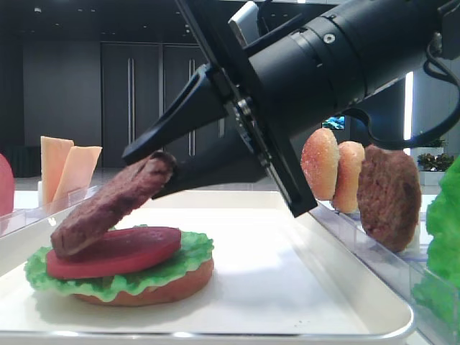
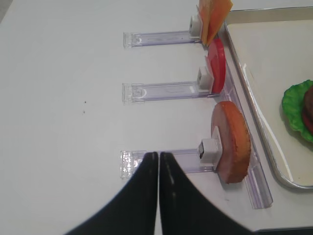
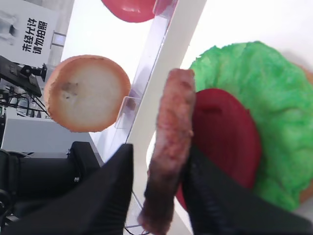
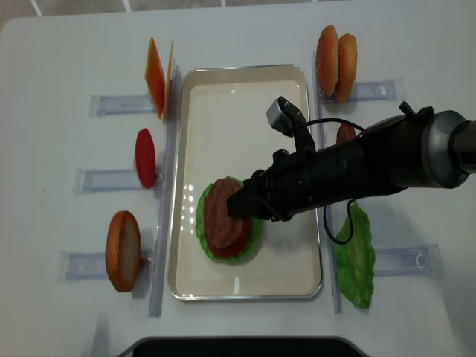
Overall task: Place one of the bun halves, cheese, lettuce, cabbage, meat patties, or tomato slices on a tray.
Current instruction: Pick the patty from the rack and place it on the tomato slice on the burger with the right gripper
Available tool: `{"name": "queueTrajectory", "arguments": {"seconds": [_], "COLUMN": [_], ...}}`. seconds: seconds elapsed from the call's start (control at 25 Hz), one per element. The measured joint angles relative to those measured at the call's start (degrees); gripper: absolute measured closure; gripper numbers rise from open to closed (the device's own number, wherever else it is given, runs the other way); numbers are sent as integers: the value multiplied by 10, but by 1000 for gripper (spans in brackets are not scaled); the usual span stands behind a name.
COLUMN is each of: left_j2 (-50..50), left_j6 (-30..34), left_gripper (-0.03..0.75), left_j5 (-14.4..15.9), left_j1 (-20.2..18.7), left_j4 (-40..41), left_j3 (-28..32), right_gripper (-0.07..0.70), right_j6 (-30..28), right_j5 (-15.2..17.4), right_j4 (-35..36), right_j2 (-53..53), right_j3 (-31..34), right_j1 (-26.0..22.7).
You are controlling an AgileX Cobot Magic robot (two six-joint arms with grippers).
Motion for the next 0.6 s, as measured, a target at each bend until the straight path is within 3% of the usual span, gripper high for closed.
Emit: {"name": "queueTrajectory", "arguments": {"seconds": [0.12, 0.2, 0.48, 0.6], "left_j2": [0, 0, 0, 0], "left_j6": [0, 0, 0, 0], "left_gripper": [716, 716, 716, 716], "left_j5": [0, 0, 0, 0], "left_j1": [0, 0, 0, 0], "left_j4": [0, 0, 0, 0], "left_j3": [0, 0, 0, 0], "right_gripper": [272, 235, 214, 214], "right_j6": [0, 0, 7, 26], "right_j5": [1, 1, -6, -48], "right_j4": [-2, -7, -28, -61], "right_j2": [0, 0, -16, -46], "right_j3": [0, 0, 0, 0], "right_j1": [0, 0, 0, 5]}}
